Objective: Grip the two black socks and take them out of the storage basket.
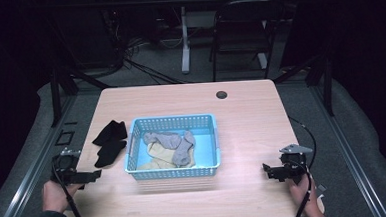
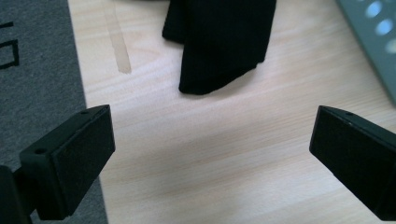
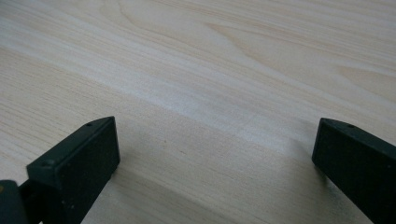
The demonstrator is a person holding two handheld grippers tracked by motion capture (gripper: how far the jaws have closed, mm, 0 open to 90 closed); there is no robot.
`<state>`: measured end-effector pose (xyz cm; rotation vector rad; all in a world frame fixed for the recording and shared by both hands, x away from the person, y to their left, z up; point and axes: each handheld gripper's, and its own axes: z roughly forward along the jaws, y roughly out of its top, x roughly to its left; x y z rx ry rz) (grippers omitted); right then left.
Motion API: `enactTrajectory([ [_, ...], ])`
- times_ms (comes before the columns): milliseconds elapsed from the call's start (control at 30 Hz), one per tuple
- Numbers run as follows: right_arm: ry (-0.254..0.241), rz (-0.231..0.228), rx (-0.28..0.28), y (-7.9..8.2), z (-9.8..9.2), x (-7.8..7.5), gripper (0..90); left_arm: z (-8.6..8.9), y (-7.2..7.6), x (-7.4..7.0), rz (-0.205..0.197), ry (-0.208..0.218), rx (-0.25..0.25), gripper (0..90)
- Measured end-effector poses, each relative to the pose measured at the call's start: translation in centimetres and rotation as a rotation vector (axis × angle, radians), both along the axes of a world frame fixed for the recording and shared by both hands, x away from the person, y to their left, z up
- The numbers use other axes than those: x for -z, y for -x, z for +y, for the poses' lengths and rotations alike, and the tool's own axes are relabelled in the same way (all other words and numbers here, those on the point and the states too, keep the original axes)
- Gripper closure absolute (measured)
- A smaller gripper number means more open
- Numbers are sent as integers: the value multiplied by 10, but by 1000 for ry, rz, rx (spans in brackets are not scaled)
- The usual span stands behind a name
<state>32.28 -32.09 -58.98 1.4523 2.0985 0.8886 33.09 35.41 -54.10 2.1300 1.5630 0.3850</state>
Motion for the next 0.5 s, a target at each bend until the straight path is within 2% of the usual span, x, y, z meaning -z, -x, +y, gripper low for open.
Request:
enactTrajectory([
  [33, 0, 0, 0, 0, 0, 0, 0, 0, 0, 4, 10, -1, 4, 0],
  [167, 0, 0, 0, 0, 0, 0, 0, -1, 1, 15, 5, -7, 7, 0],
  [200, 1, -1, 2, 0, 0, 0, 0, -1, 3, 20, -14, -9, 0, 0],
  [333, 1, -1, 2, 0, 0, 0, 0, -1, 3, 26, -40, -17, 8, 0],
  [500, 1, 1, 4, 0, 0, 0, 0, 0, 3, 30, -45, -12, 5, 0],
])
